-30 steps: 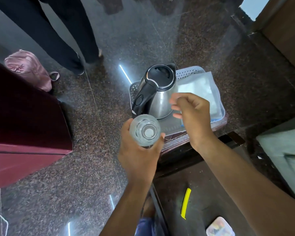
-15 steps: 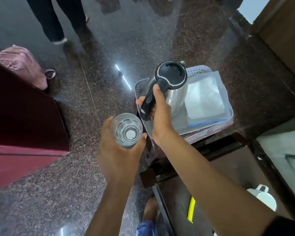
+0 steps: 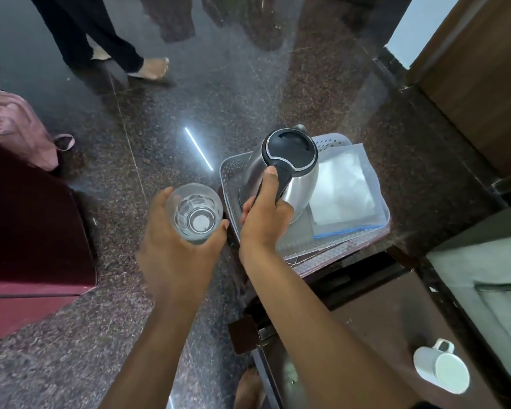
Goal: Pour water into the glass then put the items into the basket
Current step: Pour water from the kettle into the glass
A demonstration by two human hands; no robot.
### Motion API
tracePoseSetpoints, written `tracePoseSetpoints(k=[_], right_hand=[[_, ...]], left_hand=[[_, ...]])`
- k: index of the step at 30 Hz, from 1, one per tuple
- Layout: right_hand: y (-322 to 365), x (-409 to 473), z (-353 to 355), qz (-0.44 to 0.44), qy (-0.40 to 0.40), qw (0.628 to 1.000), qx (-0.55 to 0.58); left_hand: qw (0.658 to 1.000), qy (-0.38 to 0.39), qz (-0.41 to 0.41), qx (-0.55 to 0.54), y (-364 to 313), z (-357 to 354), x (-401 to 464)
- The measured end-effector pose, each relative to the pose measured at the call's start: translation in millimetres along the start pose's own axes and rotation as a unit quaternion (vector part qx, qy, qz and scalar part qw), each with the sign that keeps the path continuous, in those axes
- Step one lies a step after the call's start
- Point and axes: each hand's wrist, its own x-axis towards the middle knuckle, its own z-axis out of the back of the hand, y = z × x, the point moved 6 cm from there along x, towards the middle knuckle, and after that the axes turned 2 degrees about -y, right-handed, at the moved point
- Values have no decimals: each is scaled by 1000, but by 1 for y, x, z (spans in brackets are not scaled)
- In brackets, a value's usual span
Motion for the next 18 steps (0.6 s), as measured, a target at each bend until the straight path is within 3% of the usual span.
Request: tracePoseSetpoints(k=[5, 18], right_hand=[[12, 14, 25, 65, 26, 996, -60], [100, -14, 97, 104, 100, 989, -36]], left_hand=[[1000, -2, -10, -8, -6, 0, 10], [996, 12, -85, -21, -71, 3, -8]])
